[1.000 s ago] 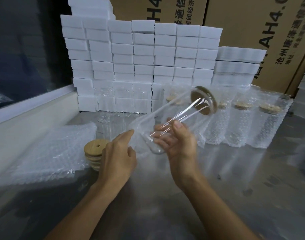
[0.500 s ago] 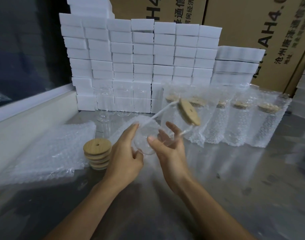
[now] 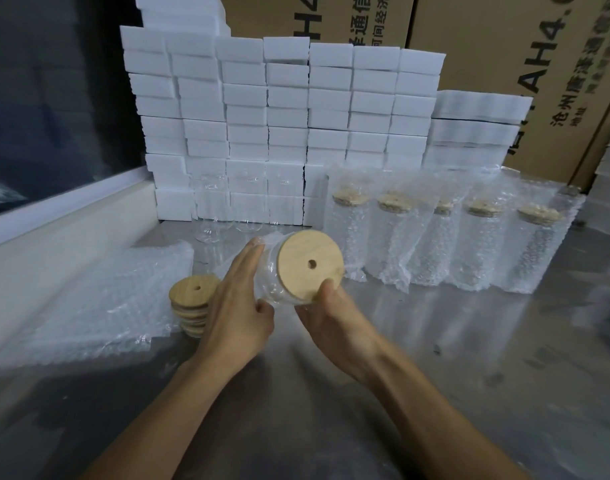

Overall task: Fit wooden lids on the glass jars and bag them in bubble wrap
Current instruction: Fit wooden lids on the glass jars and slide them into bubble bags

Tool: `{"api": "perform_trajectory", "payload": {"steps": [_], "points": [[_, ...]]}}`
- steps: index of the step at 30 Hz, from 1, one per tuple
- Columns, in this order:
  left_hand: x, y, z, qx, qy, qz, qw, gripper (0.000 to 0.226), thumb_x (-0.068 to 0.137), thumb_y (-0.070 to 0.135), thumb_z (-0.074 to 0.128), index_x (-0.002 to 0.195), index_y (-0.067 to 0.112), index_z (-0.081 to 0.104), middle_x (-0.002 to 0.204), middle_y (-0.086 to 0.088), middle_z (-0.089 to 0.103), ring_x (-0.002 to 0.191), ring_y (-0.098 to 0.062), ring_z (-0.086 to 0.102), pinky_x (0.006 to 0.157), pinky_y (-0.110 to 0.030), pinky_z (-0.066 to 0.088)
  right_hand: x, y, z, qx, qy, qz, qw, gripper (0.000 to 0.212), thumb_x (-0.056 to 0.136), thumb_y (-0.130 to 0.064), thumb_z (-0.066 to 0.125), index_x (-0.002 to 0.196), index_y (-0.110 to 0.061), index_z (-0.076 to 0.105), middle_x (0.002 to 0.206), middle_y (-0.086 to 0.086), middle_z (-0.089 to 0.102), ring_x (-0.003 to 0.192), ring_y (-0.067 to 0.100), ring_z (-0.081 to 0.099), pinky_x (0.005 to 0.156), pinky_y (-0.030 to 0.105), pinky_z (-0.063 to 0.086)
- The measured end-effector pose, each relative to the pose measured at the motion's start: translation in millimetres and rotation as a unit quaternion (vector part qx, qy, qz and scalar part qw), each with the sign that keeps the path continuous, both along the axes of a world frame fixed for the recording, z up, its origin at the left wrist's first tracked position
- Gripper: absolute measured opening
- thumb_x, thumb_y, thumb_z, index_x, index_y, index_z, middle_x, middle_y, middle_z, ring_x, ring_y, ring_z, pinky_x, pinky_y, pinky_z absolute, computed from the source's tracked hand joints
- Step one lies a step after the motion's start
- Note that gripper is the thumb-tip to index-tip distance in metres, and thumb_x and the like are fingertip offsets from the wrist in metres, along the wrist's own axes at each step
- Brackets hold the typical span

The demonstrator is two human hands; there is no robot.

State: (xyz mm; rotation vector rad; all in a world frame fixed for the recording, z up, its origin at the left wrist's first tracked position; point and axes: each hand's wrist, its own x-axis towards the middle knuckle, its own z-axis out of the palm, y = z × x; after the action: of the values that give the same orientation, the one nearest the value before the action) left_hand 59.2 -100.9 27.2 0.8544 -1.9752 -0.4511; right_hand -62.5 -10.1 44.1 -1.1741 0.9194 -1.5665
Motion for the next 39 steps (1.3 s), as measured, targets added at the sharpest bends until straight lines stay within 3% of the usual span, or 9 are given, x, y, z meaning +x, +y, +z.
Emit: {"api": "perform_trajectory", "payload": {"steps": [3,8,14,18,23,26,30,34,39], "points": [[1.1,-1.6,-0.5,-0.045,-0.016,0.001,0.999,0.088,0.075,-0.010,0.067,0.151,0.014,0.030,0.157,0.001,0.030,0.141,-0.007,0.026,0.100,0.006,0.009,-8.5,3.1,5.2,0.045,-0.043,0.020,0.998,0.119,0.064,-0.031,0.089,0.154,0.006,0.020,0.133,0.019,0.056,0.121,0.028,0.055,0.112,0.040,0.038],[-0.7,4.4,-0.2,-0.078,-0.029,-0.052,0.995,0.090,0.075,-0.013,0.065,0.152,0.014,0.028,0.153,0.013,0.022,0.133,0.014,0.011,0.097,0.009,0.010,-16.7,-2.7,-2.3,0.075,-0.011,-0.063,0.995,0.097,0.075,-0.014,0.082,0.154,0.002,0.027,0.132,0.015,0.066,0.126,0.027,0.061,0.117,0.047,0.039],[-4.4,23.3,3.7,-0.092,-0.067,-0.089,0.990,0.098,0.074,-0.012,0.051,0.154,0.030,0.013,0.160,0.019,0.014,0.129,-0.015,0.047,0.093,-0.038,0.051,-21.3,-12.1,-16.4,0.060,0.037,-0.206,0.976,0.052,0.083,-0.003,0.079,0.130,0.002,0.058,0.110,0.011,0.077,0.096,0.012,0.075,0.078,0.019,0.057],[-10.9,31.2,3.4,-0.118,-0.089,-0.126,0.981,0.096,0.073,-0.014,0.049,0.155,0.025,0.020,0.161,0.019,0.014,0.117,-0.028,0.060,0.077,-0.042,0.055,-25.3,-12.9,-23.3,0.076,0.141,-0.296,0.942,0.039,0.071,-0.016,0.091,0.097,-0.010,0.063,0.101,0.009,0.077,0.090,0.013,0.076,0.086,0.034,0.061],[-8.1,30.5,5.9,-0.147,-0.075,-0.142,0.976,0.088,0.074,-0.015,0.052,0.152,0.018,0.031,0.159,0.016,0.022,0.119,-0.019,0.060,0.073,-0.037,0.056,-23.3,-9.5,-21.5,0.113,0.234,-0.381,0.887,0.043,0.060,-0.043,0.095,0.078,-0.019,0.065,0.072,-0.004,0.076,0.068,0.005,0.073,0.069,0.028,0.059],[-6.6,29.1,9.2,-0.166,-0.051,-0.127,0.977,0.083,0.073,-0.016,0.052,0.149,0.015,0.039,0.156,0.012,0.032,0.124,-0.015,0.055,0.074,-0.038,0.057,-20.2,-8.3,-17.6,0.101,0.239,-0.383,0.887,0.037,0.075,-0.043,0.087,0.070,-0.015,0.064,0.064,-0.002,0.072,0.063,0.010,0.071,0.068,0.037,0.059],[-4.0,31.0,15.8,-0.208,0.007,-0.082,0.975,0.067,0.075,-0.009,0.049,0.140,0.008,0.051,0.147,0.001,0.048,0.103,-0.019,0.067,0.064,-0.035,0.058,-18.2,-7.1,-10.9,0.043,0.278,-0.456,0.844,0.045,0.091,-0.040,0.069,0.060,-0.018,0.046,0.064,-0.002,0.052,0.057,0.007,0.047,0.057,0.023,0.037],[-3.8,33.4,20.3,-0.234,0.037,-0.055,0.970,0.064,0.077,-0.006,0.052,0.140,0.005,0.050,0.139,-0.005,0.055,0.079,-0.009,0.059,0.069,-0.015,0.050,-15.9,-6.7,-6.8,-0.029,0.201,-0.459,0.865,0.043,0.104,-0.033,0.051,0.067,-0.013,0.061,0.066,0.000,0.059,0.065,0.014,0.058,0.062,0.032,0.045],[1.5,28.1,20.3,-0.205,0.024,-0.081,0.975,0.070,0.083,0.041,0.065,0.141,0.007,0.046,0.132,-0.002,0.056,0.104,-0.013,0.053,0.091,-0.022,0.043,-20.7,-5.3,-0.8,-0.045,0.078,-0.453,0.887,0.052,0.109,-0.031,0.041,0.073,-0.018,0.076,0.076,0.000,0.077,0.073,0.015,0.074,0.068,0.035,0.058]]}}
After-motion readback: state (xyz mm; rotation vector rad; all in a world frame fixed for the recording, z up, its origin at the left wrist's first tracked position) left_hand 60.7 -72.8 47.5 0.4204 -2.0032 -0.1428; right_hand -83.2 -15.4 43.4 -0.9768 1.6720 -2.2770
